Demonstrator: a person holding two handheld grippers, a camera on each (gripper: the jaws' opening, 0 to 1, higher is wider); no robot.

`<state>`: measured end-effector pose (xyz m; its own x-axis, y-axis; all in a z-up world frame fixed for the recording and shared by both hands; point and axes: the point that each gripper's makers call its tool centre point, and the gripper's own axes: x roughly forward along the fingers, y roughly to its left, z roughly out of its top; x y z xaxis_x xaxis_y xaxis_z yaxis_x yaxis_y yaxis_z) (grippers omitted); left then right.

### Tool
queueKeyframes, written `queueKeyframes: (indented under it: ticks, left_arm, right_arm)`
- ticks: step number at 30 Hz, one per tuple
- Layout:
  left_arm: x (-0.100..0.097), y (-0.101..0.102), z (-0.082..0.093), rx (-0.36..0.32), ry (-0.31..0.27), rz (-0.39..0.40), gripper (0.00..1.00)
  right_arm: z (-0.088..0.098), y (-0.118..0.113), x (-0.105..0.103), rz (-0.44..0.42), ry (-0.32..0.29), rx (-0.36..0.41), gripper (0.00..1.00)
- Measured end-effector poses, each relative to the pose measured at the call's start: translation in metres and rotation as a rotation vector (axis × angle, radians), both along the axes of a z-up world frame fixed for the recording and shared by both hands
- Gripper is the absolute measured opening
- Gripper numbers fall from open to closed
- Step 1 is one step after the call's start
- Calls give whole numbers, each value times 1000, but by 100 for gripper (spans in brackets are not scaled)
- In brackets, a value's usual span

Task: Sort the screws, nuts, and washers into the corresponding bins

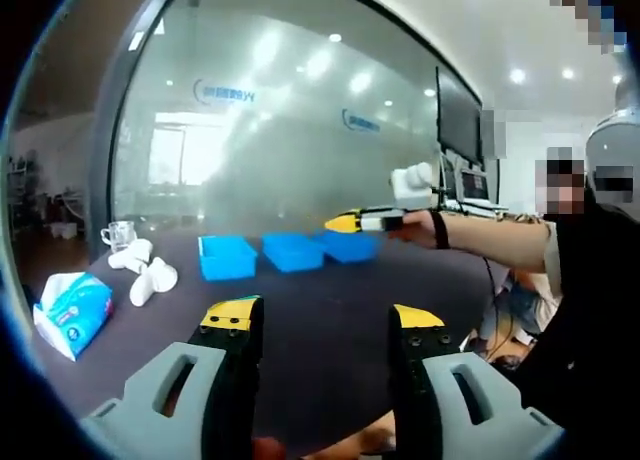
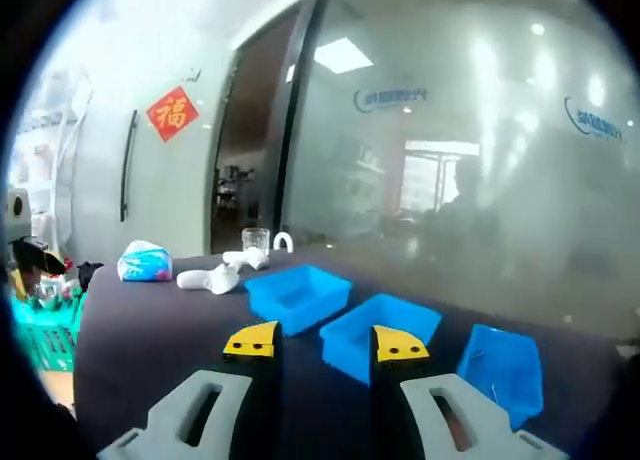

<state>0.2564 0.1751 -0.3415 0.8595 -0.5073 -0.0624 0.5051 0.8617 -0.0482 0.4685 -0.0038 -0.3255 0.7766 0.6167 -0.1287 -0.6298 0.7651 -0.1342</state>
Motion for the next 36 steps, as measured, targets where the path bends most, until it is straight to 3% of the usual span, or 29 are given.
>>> queueKeyframes:
  ticks: [10, 18, 25, 31, 36]
  left_arm:
    - [3, -15, -6, 0, 20, -46, 47]
    - [3, -27, -8, 18, 29, -84, 47]
    - [5, -37, -12, 20, 43, -111, 48]
    - [3, -40, -15, 51, 56, -135, 48]
    - [4, -39, -16, 45, 61, -129, 48]
  right_arm:
    - [-11, -24, -73, 63, 2, 15, 33]
    - [-33, -55, -111, 60, 40, 31, 33]
    - [-45, -74, -131, 35, 75, 73, 36]
    - [-46, -83, -144, 45, 114, 122, 37]
    - [-43, -92, -146, 44, 112, 132, 37]
